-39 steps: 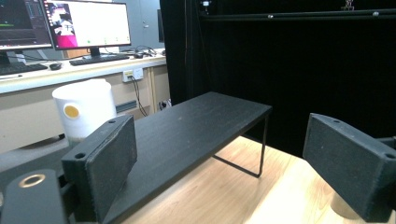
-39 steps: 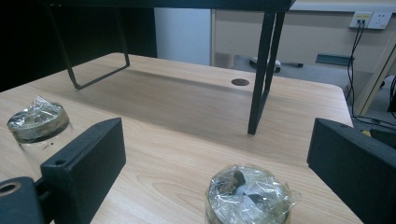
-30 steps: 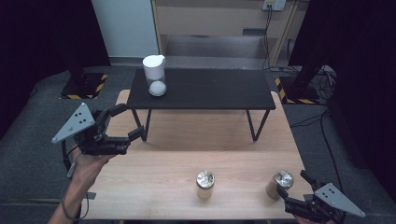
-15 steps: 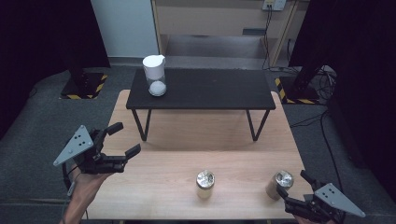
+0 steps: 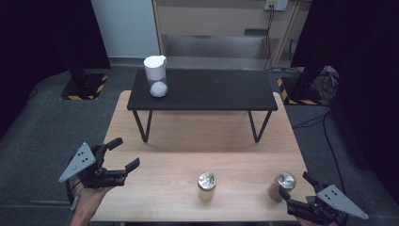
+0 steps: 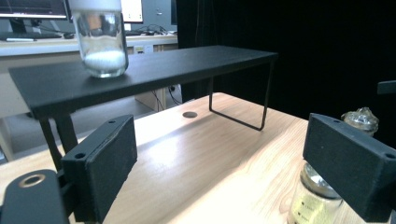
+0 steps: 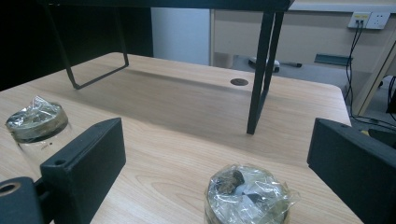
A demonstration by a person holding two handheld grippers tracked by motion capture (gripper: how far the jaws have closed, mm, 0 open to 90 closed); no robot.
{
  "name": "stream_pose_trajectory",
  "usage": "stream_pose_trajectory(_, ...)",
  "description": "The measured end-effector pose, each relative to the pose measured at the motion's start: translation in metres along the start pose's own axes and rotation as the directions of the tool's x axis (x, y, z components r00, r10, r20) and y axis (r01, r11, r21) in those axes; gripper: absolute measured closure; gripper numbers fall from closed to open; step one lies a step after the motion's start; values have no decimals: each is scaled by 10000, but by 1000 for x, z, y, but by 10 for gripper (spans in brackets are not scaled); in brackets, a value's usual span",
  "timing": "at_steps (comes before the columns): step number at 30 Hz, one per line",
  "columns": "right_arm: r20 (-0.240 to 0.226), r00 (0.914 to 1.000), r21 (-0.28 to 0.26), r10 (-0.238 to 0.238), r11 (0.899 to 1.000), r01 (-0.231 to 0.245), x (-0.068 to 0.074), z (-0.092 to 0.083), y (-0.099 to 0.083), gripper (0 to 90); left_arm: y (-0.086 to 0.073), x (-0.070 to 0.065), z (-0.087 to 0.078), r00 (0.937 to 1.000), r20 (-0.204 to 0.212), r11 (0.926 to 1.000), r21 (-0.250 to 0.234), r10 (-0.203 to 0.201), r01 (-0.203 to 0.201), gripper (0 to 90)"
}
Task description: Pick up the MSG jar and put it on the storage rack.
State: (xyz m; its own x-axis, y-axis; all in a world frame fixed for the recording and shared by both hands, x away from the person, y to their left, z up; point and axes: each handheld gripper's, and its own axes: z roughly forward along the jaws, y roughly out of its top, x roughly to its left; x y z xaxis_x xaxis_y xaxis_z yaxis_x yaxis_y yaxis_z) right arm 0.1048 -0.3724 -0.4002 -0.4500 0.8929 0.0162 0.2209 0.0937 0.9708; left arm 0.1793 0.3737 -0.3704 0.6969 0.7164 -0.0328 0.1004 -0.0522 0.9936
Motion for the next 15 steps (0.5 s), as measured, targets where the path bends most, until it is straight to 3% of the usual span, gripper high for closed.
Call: stream_pose_trajectory(15,19,10000,37,-22,10000,22,1,1,0,49,-31,0,-11,9995,-112,9981,544,-284,290,89)
